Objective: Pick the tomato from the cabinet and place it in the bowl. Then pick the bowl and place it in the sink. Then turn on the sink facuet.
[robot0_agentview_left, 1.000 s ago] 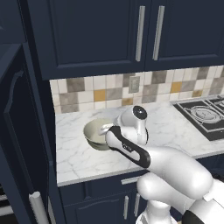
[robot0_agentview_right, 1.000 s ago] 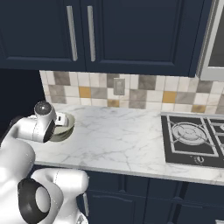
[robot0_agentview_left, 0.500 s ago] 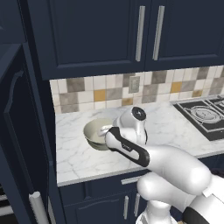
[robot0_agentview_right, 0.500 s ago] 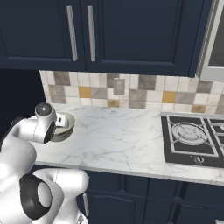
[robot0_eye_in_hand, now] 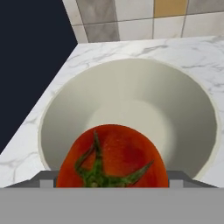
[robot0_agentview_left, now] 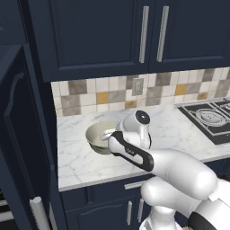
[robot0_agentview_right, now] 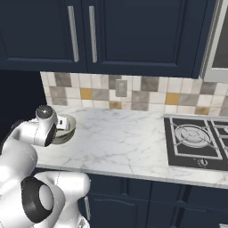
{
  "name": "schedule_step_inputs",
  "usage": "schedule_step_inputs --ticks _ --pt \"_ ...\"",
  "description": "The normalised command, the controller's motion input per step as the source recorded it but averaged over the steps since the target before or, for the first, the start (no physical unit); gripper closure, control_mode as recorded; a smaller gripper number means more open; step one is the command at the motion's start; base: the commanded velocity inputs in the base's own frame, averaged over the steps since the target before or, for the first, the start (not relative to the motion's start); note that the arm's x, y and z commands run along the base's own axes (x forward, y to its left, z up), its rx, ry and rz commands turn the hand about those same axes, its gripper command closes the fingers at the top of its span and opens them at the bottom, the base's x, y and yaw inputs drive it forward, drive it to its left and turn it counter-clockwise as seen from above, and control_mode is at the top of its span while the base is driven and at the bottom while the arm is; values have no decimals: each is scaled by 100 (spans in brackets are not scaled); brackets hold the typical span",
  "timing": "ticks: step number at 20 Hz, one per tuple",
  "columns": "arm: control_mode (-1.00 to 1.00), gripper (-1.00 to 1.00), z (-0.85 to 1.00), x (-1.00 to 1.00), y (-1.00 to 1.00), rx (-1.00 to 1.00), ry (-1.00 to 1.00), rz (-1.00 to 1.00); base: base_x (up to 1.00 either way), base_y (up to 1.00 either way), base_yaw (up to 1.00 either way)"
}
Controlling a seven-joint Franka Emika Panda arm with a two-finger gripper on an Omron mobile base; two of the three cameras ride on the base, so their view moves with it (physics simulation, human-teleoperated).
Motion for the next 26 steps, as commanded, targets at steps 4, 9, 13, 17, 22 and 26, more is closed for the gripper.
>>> schedule_step_inputs --ticks 4,9,13,17,22,26 --pt "-100 -100 0 4 7 0 0 0 0 0 0" --pt "-100 -100 1 5 3 0 0 0 0 0 0" --pt "-100 -100 44 -5 0 0 0 0 0 0 0" --pt "-100 -100 65 -34 -18 0 0 -6 0 0 0" --pt "-100 -100 27 -34 -33 0 7 -15 0 0 0" --pt "-100 -100 -2 0 -29 0 21 -22 0 0 0"
